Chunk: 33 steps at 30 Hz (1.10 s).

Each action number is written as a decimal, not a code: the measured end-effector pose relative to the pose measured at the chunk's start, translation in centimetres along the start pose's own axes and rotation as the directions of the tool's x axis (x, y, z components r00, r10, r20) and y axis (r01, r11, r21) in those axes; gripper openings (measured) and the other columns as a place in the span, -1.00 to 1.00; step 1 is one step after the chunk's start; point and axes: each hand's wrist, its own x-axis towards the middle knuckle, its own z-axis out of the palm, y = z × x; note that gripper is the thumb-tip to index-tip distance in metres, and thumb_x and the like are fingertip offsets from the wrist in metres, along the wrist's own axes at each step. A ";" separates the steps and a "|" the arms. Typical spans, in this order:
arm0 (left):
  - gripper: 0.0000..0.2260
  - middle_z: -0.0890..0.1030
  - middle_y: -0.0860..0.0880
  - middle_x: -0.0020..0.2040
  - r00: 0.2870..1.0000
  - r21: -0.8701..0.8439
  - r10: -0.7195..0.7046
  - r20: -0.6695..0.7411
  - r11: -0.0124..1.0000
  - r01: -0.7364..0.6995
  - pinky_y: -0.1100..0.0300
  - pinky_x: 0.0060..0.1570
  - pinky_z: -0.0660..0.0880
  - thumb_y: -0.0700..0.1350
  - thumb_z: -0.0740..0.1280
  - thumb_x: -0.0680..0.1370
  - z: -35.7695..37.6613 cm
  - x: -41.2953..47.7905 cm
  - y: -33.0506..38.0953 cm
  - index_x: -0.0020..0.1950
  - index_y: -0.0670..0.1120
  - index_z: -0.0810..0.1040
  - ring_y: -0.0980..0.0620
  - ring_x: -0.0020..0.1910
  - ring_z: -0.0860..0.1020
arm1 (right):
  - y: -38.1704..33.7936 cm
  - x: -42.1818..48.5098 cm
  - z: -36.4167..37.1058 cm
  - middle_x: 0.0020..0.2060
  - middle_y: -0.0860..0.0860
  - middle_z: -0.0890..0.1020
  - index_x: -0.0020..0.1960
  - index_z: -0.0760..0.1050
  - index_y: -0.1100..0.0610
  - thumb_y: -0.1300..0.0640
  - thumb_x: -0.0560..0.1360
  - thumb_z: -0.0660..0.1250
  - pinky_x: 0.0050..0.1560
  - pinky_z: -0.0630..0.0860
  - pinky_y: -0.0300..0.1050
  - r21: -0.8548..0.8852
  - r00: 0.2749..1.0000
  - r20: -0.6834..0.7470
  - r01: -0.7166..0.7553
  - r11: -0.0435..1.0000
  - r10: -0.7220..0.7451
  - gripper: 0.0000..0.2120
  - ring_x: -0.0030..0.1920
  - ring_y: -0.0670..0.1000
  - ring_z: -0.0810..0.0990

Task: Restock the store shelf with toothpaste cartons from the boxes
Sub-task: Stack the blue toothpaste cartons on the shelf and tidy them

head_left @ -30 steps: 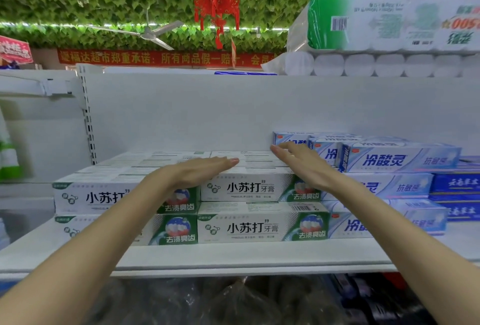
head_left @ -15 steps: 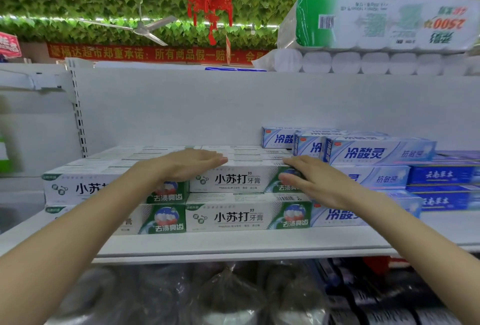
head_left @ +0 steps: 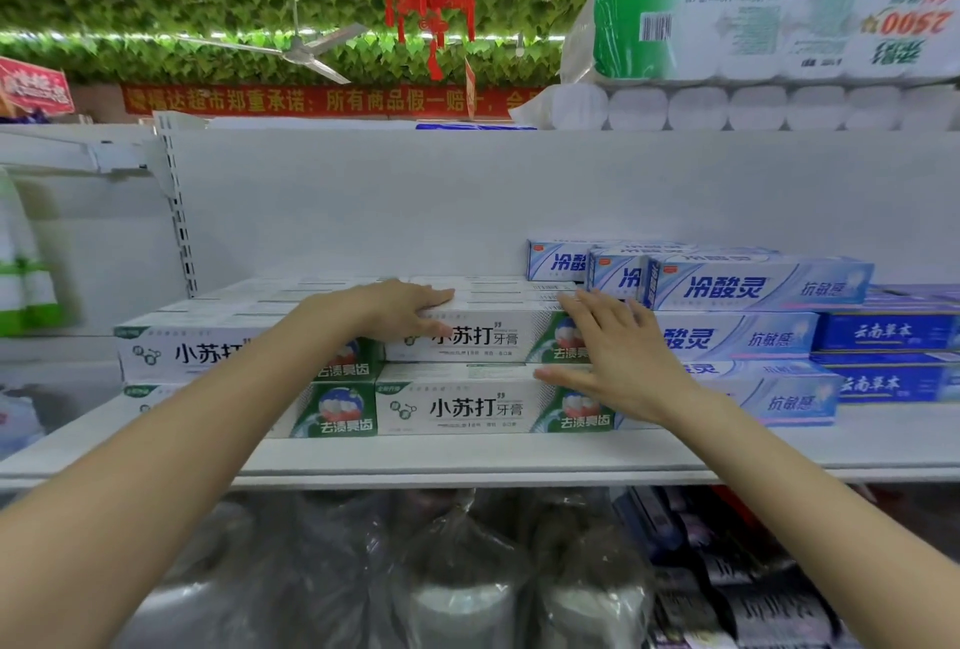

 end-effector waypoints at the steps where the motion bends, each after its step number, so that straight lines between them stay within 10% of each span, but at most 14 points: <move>1: -0.33 0.12 0.05 0.57 1.000 0.012 0.013 -0.001 1.000 -0.013 -0.04 0.50 0.08 0.27 0.19 0.55 -0.1 -0.4 0.4 0.58 0.10 0.03 -0.03 0.53 0.12 | -0.2 -0.2 0.1 0.55 0.01 0.03 0.56 -0.12 0.01 -0.63 0.05 -0.51 0.52 -0.11 0.13 -0.022 1.000 -0.012 0.004 1.000 -0.004 0.23 0.54 0.01 -0.05; 7: 0.09 0.06 0.09 0.57 0.998 0.189 0.069 -0.001 0.980 -0.068 -0.08 0.40 0.22 0.42 0.41 0.26 0.8 -1.5 1.4 0.57 0.14 -0.16 0.01 0.53 0.12 | -0.1 -0.1 1.1 0.54 0.07 0.10 0.56 -0.04 0.01 -0.64 0.07 -0.47 0.48 -0.07 0.17 -0.061 0.996 -0.080 -0.036 0.997 0.031 0.23 0.54 0.09 0.03; 14: 0.12 0.07 0.09 0.57 0.998 0.216 0.056 -0.015 0.975 -0.051 -0.06 0.37 0.29 0.41 0.42 0.24 1.2 -1.3 1.8 0.55 0.17 -0.22 0.01 0.51 0.16 | -0.8 -0.8 1.2 0.54 0.09 0.08 0.56 -0.03 0.04 -0.57 0.18 -0.26 0.48 -0.09 0.17 0.001 0.989 -0.141 -0.030 1.000 0.030 0.10 0.54 0.10 0.03; 22: 0.00 0.04 0.05 0.59 0.961 -0.414 0.066 -0.269 0.893 -0.177 0.10 0.45 0.12 0.35 0.32 0.32 -0.8 1.4 11.9 0.59 0.07 -0.13 0.03 0.53 0.12 | 11.8 -3.9 -3.9 0.46 0.10 0.28 0.50 0.18 0.08 -0.42 0.43 0.12 0.41 0.18 0.09 0.349 0.814 -0.466 -0.190 0.918 0.346 -0.18 0.44 0.11 0.24; 27: 0.02 0.08 -0.01 0.59 0.950 -0.605 -0.033 -0.310 0.778 -0.170 0.04 0.40 0.22 0.34 0.34 0.34 -0.4 4.4 17.7 0.58 0.05 -0.19 -0.07 0.50 0.21 | 21.3 -5.9 -4.6 0.45 0.18 0.26 0.51 0.10 0.18 -0.22 0.41 0.36 0.42 0.17 0.06 0.579 0.724 -0.306 -0.373 0.725 0.618 -0.14 0.45 0.14 0.19; 33: 0.01 -0.02 -0.03 0.59 0.944 -0.699 -0.156 -0.291 0.708 -0.098 -0.01 0.41 0.22 0.25 0.39 0.40 0.1 8.3 21.5 0.58 -0.03 -0.20 -0.11 0.53 0.14 | 25.4 -4.2 -4.1 0.46 0.12 0.29 0.53 0.04 0.12 -0.26 0.30 0.39 0.39 0.31 0.05 0.767 0.844 0.078 -0.392 0.508 0.531 -0.02 0.41 0.10 0.33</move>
